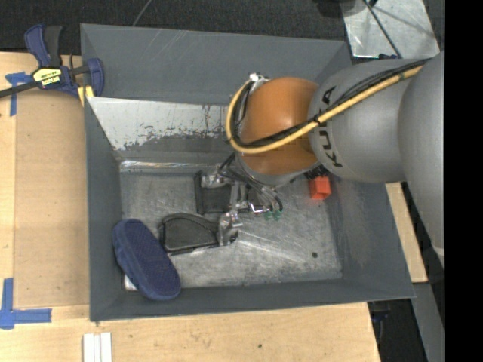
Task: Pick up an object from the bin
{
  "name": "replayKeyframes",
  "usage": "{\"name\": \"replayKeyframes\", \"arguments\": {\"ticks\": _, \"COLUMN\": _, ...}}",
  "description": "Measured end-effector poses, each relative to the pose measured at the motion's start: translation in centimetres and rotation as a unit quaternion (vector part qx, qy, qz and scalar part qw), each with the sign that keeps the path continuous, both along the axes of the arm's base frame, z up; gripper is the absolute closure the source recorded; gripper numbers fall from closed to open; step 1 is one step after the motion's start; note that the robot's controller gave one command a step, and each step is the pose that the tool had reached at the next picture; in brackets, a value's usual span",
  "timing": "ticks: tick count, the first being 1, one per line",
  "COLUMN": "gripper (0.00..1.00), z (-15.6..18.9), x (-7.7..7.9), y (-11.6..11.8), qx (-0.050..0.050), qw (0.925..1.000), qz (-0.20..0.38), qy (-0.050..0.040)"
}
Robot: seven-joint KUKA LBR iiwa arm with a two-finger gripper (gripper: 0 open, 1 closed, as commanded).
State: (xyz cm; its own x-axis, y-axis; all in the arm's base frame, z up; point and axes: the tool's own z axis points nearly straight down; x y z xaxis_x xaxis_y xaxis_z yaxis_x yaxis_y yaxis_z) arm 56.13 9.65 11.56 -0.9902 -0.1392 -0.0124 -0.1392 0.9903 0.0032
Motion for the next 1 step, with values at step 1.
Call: {"name": "replayKeyframes", "arguments": {"ticks": 1, "gripper": 1.0, "z": 0.03, "x": -0.13, "y": 0.0, "qx": -0.001, "qw": 1.0, "qz": 0.002, "qy": 0.001}}
